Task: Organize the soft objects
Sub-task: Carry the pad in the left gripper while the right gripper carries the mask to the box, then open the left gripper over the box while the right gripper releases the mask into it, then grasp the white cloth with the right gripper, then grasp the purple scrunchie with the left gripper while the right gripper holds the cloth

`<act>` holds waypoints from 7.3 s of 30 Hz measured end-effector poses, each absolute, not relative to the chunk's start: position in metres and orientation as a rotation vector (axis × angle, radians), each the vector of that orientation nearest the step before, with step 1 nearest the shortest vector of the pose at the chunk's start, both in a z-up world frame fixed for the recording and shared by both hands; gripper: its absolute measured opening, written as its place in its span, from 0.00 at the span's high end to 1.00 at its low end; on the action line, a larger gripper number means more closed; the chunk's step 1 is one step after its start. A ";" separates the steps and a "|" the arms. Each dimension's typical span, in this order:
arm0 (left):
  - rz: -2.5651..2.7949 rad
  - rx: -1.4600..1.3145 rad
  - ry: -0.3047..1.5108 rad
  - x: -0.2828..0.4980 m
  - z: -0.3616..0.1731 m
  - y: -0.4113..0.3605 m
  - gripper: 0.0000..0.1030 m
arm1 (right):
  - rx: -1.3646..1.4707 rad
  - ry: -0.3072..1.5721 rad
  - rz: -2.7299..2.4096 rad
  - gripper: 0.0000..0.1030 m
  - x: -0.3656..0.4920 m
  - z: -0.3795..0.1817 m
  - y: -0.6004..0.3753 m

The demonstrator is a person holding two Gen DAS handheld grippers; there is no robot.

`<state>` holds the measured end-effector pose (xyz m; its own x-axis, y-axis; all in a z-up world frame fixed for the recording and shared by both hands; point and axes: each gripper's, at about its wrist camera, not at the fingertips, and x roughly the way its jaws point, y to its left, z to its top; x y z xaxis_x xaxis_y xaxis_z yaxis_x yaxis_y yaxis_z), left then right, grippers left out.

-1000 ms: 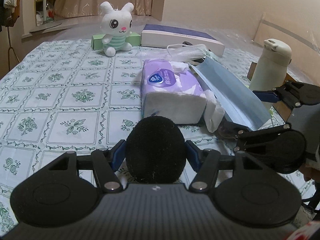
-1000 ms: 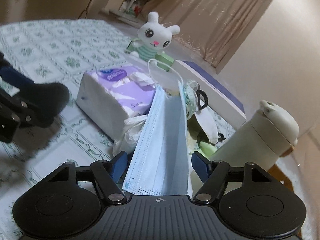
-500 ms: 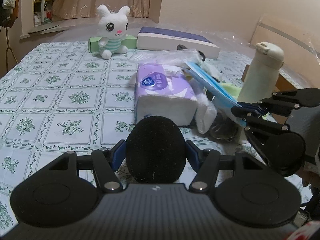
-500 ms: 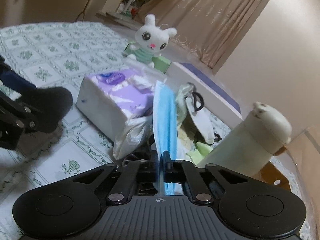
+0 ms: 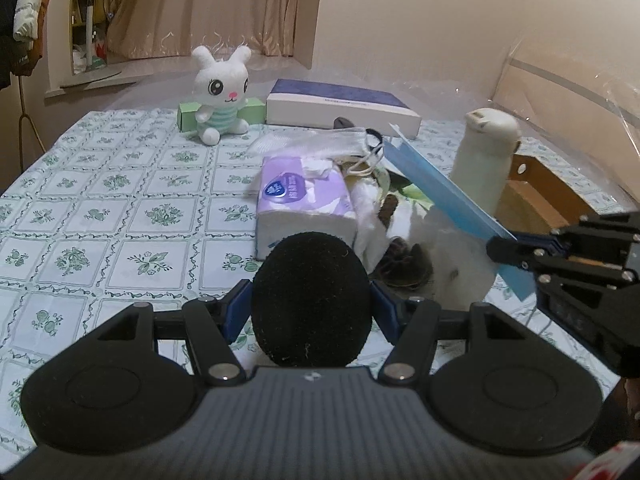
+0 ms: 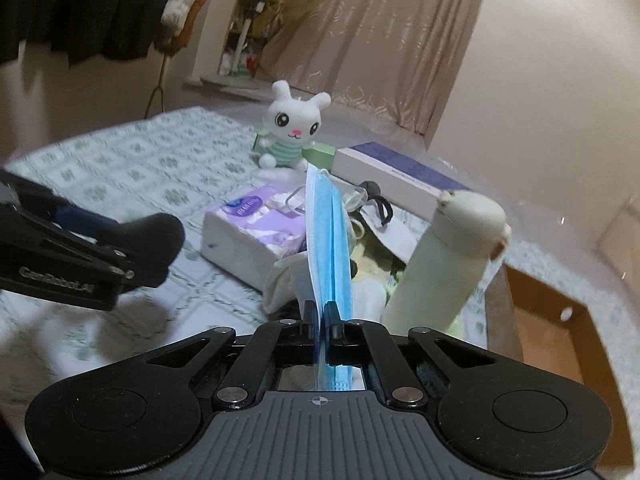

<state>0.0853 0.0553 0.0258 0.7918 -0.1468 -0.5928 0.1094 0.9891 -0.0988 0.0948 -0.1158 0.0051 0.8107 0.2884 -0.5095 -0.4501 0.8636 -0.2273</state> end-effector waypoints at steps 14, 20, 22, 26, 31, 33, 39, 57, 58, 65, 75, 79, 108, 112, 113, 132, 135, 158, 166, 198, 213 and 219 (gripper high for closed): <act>-0.143 -0.050 0.640 0.057 0.034 0.044 0.41 | -0.194 0.621 0.404 0.97 0.074 -0.003 -0.150; -0.145 -0.047 0.657 0.060 0.028 0.044 0.41 | -0.179 0.705 0.412 0.97 0.081 -0.029 -0.153; -0.148 -0.047 0.662 0.062 0.026 0.043 0.41 | -0.178 0.720 0.410 0.97 0.084 -0.034 -0.155; -0.154 -0.043 0.670 0.065 0.023 0.041 0.41 | -0.160 0.726 0.415 0.97 0.085 -0.038 -0.157; -0.164 -0.041 0.675 0.069 0.022 0.037 0.41 | -0.164 0.712 0.403 0.97 0.087 -0.039 -0.159; -0.170 -0.037 0.675 0.069 0.023 0.036 0.41 | -0.168 0.711 0.395 0.97 0.087 -0.039 -0.160; -0.199 -0.019 0.670 0.067 0.028 0.022 0.41 | -0.162 0.674 0.383 0.99 0.079 -0.023 -0.168; -0.423 0.059 0.627 0.080 0.052 -0.096 0.41 | -0.104 0.556 0.195 0.99 0.035 0.034 -0.266; -0.438 0.061 0.624 0.083 0.052 -0.105 0.41 | -0.096 0.550 0.173 0.99 0.035 0.037 -0.275; -0.535 0.091 0.591 0.117 0.062 -0.176 0.41 | -0.050 0.520 0.067 0.99 0.057 0.047 -0.338; -0.586 0.091 0.584 0.169 0.048 -0.255 0.40 | 0.032 0.523 0.010 0.99 0.106 0.042 -0.414; -0.598 0.069 0.605 0.189 0.035 -0.274 0.22 | 0.056 0.540 -0.002 0.99 0.123 0.032 -0.433; -0.464 0.072 0.625 0.130 0.028 -0.191 0.22 | 0.155 0.552 0.055 0.46 0.118 0.014 -0.426; -0.415 0.074 0.631 0.112 0.028 -0.163 0.22 | 0.173 0.569 0.085 0.46 0.095 0.015 -0.406; -0.403 0.073 0.634 0.107 0.028 -0.156 0.22 | 0.176 0.575 0.094 0.46 0.090 0.014 -0.401; -0.160 0.020 0.648 0.054 0.032 -0.028 0.22 | 0.132 0.614 0.273 0.40 0.049 0.020 -0.288; -0.140 0.006 0.645 0.051 0.033 -0.016 0.22 | 0.108 0.619 0.302 0.38 0.050 0.020 -0.273; -0.110 -0.014 0.681 0.092 0.010 0.022 0.23 | -0.234 0.671 0.512 0.25 0.097 -0.014 -0.192; -0.115 -0.024 0.714 0.113 -0.007 0.024 0.23 | -0.463 0.681 0.593 0.21 0.125 -0.048 -0.163; -0.272 0.075 0.706 0.133 -0.016 -0.010 0.26 | -0.131 0.763 0.515 0.87 0.122 -0.031 -0.225; -0.395 0.162 0.743 0.175 -0.049 -0.066 0.50 | -0.043 0.776 0.408 0.87 0.112 -0.031 -0.265; -0.379 0.163 0.750 0.176 -0.051 -0.067 0.66 | -0.037 0.784 0.406 0.87 0.116 -0.036 -0.266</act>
<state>0.1765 -0.0668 -0.0514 0.6677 -0.2772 -0.6909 0.3921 0.9199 0.0099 0.1164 -0.2660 -0.0364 0.6348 0.3417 -0.6930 -0.3690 0.9221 0.1166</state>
